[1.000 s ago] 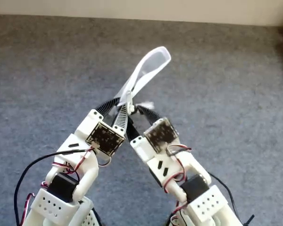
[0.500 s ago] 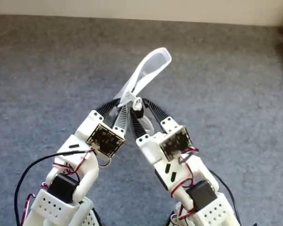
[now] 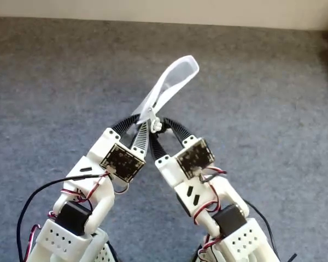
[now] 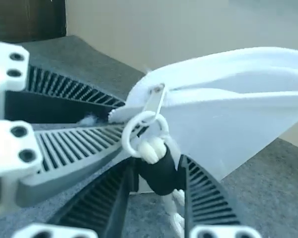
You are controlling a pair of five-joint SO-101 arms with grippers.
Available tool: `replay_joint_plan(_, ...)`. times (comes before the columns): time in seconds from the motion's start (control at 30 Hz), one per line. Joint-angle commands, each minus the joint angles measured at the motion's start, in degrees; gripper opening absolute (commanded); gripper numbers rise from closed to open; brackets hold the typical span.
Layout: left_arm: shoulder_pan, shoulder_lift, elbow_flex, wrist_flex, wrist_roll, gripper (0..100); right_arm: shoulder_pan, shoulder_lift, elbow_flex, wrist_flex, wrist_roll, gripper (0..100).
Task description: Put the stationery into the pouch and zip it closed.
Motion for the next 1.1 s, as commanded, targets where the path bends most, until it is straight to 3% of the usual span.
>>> replay_joint_plan(0.0, -1.27, -0.48, -0.22, -0.09, -0.44, 1, 1.01, 1.19, -3.21, 0.04, 0.35, 11.9)
replay_joint_plan(0.4, -1.27, -0.48, -0.22, -0.09, -0.44, 1, 1.19, 1.19, -3.21, 0.22, 0.7, 4.8)
replay_joint_plan(0.83, -1.27, -0.48, -0.22, 0.0, -0.44, 1, 11.38, 1.19, -10.24, 6.73, 0.79, 0.5)
replay_joint_plan(1.07, -1.36, -0.48, -0.48, 0.09, 4.31, 16, 11.21, 1.19, -11.03, 10.59, 1.05, 0.5)
